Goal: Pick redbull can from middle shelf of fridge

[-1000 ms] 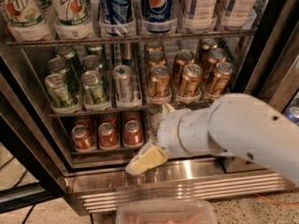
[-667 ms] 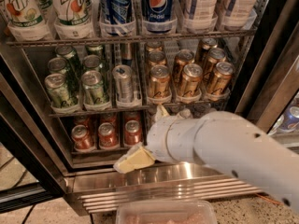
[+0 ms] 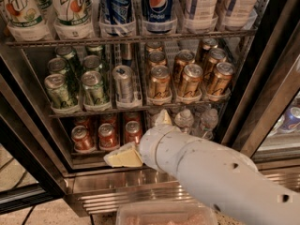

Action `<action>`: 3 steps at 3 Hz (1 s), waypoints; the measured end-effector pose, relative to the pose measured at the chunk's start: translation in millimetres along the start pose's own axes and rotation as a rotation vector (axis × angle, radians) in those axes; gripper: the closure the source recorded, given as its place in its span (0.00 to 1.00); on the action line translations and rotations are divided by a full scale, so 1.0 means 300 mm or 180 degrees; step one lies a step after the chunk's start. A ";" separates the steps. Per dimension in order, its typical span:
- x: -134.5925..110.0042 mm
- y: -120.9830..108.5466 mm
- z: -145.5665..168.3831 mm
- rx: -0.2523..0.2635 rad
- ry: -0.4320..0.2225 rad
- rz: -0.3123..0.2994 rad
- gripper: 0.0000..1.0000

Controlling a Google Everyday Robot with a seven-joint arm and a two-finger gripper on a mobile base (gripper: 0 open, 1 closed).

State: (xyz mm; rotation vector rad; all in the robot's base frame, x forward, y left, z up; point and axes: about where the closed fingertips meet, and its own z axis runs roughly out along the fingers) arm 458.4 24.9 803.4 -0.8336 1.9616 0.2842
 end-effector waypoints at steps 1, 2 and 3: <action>0.008 -0.024 -0.006 0.0231 -0.0103 0.0223 0.00; 0.001 -0.025 0.002 0.0235 -0.0127 0.0215 0.03; -0.045 -0.033 0.056 0.0261 -0.0297 0.0156 0.04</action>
Offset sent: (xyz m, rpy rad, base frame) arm 0.0012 -0.0048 -0.0008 0.0342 -0.0102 -0.0668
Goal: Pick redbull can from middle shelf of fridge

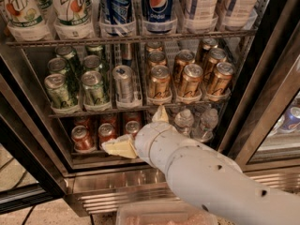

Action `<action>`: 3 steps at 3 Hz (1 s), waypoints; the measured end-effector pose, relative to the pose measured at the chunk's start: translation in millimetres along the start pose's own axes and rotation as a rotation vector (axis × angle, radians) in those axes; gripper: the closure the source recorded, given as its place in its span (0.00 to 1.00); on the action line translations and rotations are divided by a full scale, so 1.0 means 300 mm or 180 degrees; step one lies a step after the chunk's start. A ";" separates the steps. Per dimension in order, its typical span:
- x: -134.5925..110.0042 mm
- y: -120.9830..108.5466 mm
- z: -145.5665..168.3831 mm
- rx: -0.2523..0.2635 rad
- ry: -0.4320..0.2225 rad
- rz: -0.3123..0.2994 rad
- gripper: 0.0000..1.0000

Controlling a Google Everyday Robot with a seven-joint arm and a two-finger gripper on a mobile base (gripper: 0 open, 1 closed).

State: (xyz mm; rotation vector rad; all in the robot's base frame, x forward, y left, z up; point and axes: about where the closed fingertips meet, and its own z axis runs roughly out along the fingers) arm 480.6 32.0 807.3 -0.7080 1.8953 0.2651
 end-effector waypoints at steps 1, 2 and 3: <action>-0.027 -0.019 0.047 0.0065 -0.0155 -0.0071 0.21; -0.051 -0.028 0.073 0.0139 -0.0289 -0.0108 0.30; -0.064 -0.036 0.079 0.0217 -0.0379 -0.0143 0.32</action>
Offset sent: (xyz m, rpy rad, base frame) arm 0.0379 0.0123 0.0019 0.0314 -0.1546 -0.0277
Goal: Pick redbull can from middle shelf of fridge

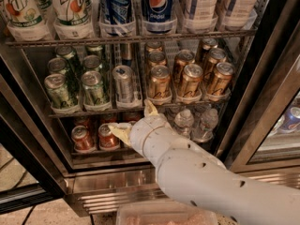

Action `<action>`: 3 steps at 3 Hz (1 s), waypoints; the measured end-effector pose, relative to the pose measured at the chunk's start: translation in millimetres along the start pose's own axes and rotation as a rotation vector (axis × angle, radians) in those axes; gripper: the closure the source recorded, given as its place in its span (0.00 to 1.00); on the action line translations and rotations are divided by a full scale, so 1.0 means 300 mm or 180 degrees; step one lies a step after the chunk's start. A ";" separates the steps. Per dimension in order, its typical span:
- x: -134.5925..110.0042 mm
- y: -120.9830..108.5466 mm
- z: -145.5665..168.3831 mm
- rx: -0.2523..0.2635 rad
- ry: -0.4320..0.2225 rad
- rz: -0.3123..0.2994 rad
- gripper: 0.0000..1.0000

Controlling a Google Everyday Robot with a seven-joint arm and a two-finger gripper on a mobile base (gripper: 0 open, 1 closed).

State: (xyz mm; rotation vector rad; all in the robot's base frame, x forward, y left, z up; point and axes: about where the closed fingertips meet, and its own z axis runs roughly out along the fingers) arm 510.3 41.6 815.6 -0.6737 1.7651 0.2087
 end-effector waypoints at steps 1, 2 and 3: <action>-0.003 0.004 -0.003 0.0004 -0.0012 0.0028 0.31; -0.011 0.017 -0.013 0.0015 -0.0051 0.0123 0.31; -0.044 0.021 0.012 0.0068 -0.0205 0.0207 0.38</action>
Offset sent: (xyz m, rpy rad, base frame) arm -0.0136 0.0011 -0.0001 0.0841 0.0168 -0.0268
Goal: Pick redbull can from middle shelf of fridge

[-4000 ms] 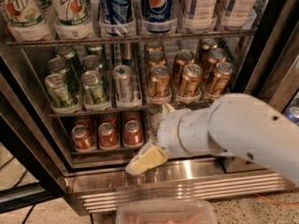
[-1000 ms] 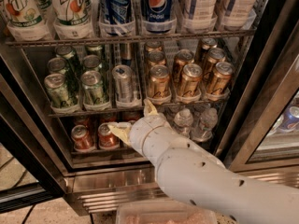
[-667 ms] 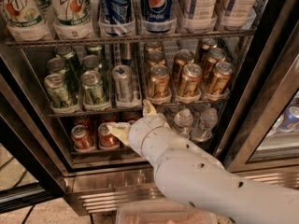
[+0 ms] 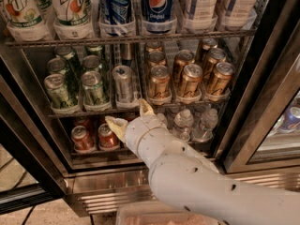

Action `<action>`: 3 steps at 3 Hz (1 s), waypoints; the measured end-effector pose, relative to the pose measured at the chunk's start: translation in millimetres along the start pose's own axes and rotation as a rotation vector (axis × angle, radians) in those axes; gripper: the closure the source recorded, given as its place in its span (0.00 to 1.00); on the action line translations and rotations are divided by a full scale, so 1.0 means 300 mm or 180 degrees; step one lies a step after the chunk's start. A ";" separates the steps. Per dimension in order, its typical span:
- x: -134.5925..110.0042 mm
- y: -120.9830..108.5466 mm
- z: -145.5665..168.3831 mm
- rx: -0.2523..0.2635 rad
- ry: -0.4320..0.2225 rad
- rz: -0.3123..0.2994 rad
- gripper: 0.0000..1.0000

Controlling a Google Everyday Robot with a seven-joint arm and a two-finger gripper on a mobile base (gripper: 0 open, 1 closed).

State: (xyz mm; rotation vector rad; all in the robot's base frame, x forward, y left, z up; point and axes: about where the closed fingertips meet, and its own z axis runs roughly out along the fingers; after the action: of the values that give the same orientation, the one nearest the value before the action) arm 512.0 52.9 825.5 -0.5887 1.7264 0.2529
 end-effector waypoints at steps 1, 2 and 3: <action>-0.026 -0.035 0.018 0.0183 -0.0186 0.0061 0.37; -0.036 -0.062 0.032 0.0308 -0.0272 0.0086 0.35; -0.040 -0.074 0.062 0.0367 -0.0328 0.0101 0.35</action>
Offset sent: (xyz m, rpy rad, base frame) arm 0.0303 -0.0144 0.0074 0.0755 -0.1072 -0.1323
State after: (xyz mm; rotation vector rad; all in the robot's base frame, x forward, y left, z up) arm 540.7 45.7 835.7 -0.4566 1.6400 0.2011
